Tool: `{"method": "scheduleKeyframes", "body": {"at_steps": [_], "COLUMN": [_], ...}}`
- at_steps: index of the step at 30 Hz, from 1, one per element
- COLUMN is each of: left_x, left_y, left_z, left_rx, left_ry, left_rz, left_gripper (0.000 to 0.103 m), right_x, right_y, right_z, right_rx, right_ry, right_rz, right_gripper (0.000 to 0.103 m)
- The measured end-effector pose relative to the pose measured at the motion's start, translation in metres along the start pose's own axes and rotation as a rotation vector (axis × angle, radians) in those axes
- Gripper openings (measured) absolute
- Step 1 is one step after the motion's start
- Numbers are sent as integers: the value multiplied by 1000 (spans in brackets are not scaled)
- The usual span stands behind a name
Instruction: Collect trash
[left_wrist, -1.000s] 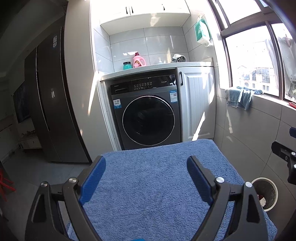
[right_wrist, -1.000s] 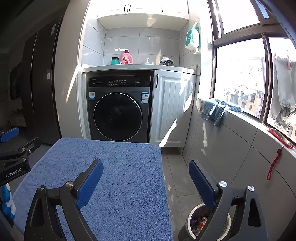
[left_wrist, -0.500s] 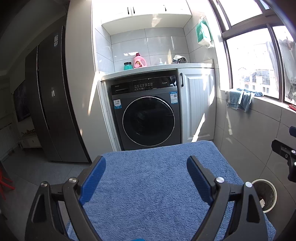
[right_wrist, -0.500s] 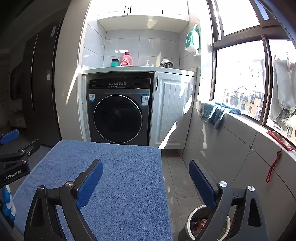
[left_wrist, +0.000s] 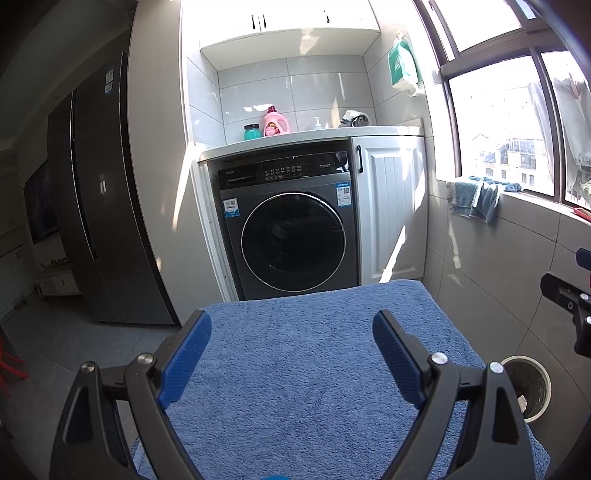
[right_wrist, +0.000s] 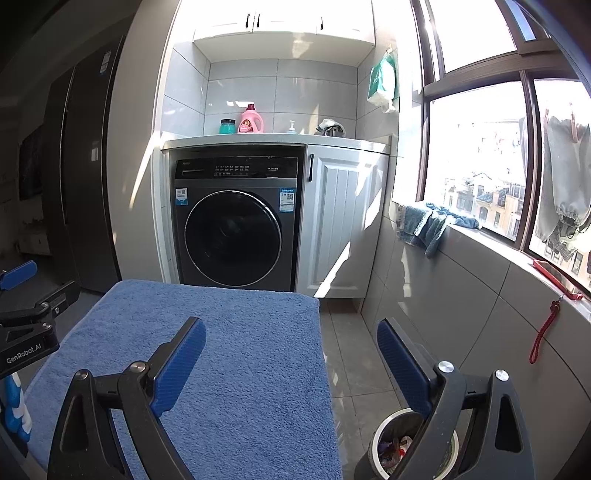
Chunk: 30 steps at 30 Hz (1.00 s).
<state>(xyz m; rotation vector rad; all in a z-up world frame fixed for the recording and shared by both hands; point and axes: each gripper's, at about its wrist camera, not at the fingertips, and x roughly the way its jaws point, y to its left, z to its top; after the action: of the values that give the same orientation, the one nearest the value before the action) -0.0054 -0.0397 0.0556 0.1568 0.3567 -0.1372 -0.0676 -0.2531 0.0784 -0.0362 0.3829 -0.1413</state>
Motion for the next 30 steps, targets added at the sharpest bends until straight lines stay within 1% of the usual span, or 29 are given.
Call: {"method": "scheduleKeyframes", "body": {"at_steps": [10, 30], "left_x": [-3, -5], "left_y": [-4, -6], "left_z": [3, 2], "left_rx": [3, 4], "left_ry": [-12, -7], "left_rz": [-14, -24], "left_gripper": [89, 89], "right_x": [-2, -1], "right_y": [-2, -11], "right_z": [0, -2], "right_rx": [2, 18], "right_ry": [-3, -9], "right_rz": [0, -9], "right_gripper": [94, 95]}}
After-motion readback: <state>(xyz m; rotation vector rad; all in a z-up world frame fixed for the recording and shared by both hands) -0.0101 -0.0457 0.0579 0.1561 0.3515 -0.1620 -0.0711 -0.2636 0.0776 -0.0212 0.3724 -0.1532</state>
